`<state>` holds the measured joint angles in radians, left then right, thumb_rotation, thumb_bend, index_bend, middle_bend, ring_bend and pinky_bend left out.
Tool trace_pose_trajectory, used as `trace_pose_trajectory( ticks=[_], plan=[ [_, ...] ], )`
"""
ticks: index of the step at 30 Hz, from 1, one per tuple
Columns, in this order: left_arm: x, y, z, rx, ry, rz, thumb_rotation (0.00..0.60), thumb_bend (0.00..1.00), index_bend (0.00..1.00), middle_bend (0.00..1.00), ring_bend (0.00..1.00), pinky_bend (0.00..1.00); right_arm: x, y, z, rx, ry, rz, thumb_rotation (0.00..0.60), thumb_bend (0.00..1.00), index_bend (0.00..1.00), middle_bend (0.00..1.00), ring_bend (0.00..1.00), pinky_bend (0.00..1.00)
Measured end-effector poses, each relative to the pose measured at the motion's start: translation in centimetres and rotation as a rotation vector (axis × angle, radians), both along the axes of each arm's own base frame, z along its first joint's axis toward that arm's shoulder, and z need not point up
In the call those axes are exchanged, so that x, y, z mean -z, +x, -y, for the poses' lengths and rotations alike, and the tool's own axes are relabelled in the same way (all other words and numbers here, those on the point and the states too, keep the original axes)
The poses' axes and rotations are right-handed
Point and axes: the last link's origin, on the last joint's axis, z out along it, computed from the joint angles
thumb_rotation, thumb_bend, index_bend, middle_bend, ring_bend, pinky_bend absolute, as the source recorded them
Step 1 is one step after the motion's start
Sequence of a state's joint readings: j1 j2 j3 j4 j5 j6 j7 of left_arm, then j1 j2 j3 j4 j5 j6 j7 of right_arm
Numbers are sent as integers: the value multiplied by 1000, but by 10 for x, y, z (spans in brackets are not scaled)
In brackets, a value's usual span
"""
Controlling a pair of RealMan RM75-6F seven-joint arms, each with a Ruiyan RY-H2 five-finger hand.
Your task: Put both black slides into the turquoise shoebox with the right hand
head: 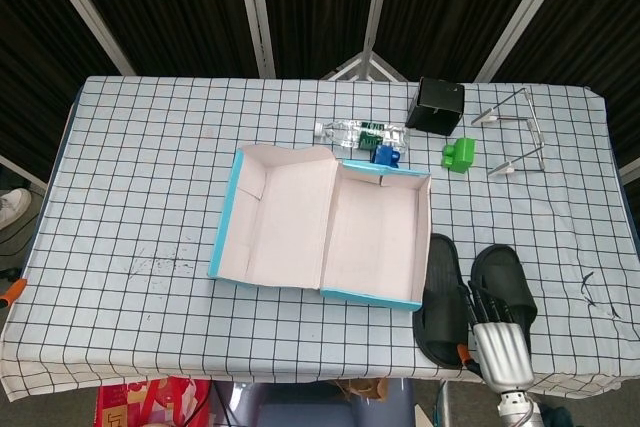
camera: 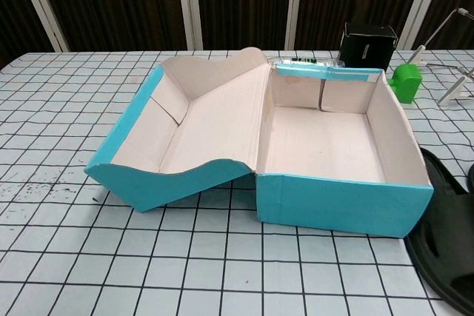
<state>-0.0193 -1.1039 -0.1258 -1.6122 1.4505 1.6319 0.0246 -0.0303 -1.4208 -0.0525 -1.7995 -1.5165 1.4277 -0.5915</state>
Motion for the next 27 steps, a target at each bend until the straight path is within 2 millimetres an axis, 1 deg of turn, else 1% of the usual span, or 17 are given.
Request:
trace_pose_trajectory(
  ticks=[18,27],
  plan=[
    [1,0,-1,-9,-3,-7,600,202,98,28,0,80,25,-1,3,18,82,-30,600,308,25,42,88,119],
    [1,-1,-2,-12,-1,-8,600,202,98,26,0,80,33,-3,15,21,92,-62,600,307,25,42,86,120]
  ],
)
